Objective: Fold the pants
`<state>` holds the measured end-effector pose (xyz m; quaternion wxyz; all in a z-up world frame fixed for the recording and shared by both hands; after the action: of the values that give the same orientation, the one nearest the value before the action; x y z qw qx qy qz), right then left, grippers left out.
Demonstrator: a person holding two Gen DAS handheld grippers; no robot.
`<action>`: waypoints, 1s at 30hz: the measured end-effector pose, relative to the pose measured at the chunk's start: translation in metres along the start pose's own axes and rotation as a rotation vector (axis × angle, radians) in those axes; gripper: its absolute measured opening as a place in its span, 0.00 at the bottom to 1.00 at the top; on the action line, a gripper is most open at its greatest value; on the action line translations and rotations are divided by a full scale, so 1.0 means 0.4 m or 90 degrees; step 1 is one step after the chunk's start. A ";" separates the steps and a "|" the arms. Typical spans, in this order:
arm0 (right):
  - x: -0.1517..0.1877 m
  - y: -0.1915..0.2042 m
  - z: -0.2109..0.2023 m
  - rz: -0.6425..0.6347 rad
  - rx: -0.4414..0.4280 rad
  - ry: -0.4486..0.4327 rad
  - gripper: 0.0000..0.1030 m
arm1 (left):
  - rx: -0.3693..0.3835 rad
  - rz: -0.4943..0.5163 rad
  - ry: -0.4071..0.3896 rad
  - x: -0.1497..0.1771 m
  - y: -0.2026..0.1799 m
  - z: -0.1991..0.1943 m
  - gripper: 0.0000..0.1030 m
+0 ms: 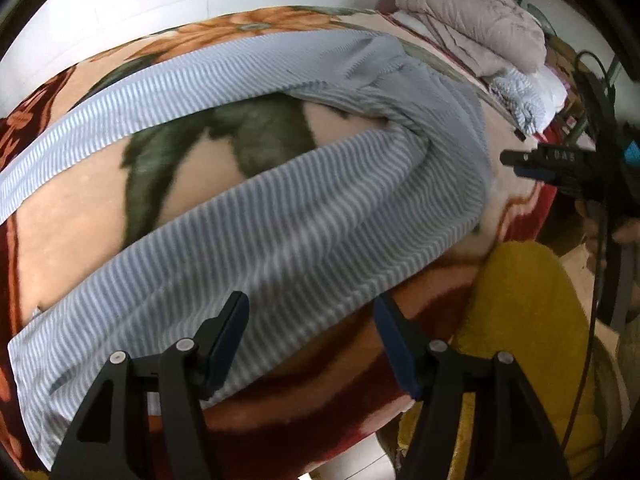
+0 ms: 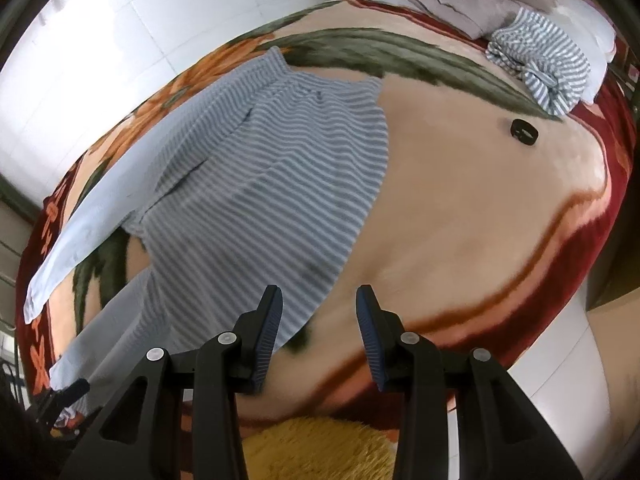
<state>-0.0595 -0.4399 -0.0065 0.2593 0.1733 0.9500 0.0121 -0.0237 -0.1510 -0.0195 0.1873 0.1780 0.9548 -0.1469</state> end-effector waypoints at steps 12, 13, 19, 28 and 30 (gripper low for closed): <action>-0.069 -0.096 0.054 0.040 0.005 -0.019 0.38 | -0.050 0.031 0.008 0.008 0.004 0.076 0.68; -0.080 -0.100 0.059 0.035 0.007 -0.019 0.38 | -0.049 0.028 0.007 0.006 0.004 0.082 0.68; -0.143 -0.133 0.102 0.040 -0.011 -0.017 0.38 | -0.065 0.033 -0.006 -0.002 -0.007 0.101 0.69; -0.194 -0.149 0.156 0.025 -0.028 -0.018 0.38 | -0.063 0.036 0.000 -0.002 -0.034 0.106 0.69; -0.194 -0.150 0.164 0.024 -0.035 -0.019 0.38 | -0.067 0.036 -0.003 0.002 -0.032 0.107 0.69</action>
<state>0.0162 -0.5268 -0.0320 0.2781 0.1843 0.9418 0.0401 -0.0166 -0.1771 -0.0549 0.2031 0.1945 0.9552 -0.0918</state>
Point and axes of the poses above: each gripper's, at about its wrist camera, not at the fingertips, and z roughly the way its jaws point, y to its left, x to its underside, the point moved 8 cm from there along z, roughly the way its jaws point, and after that the axes turned 14 degrees about -z, right-handed, at the moved point
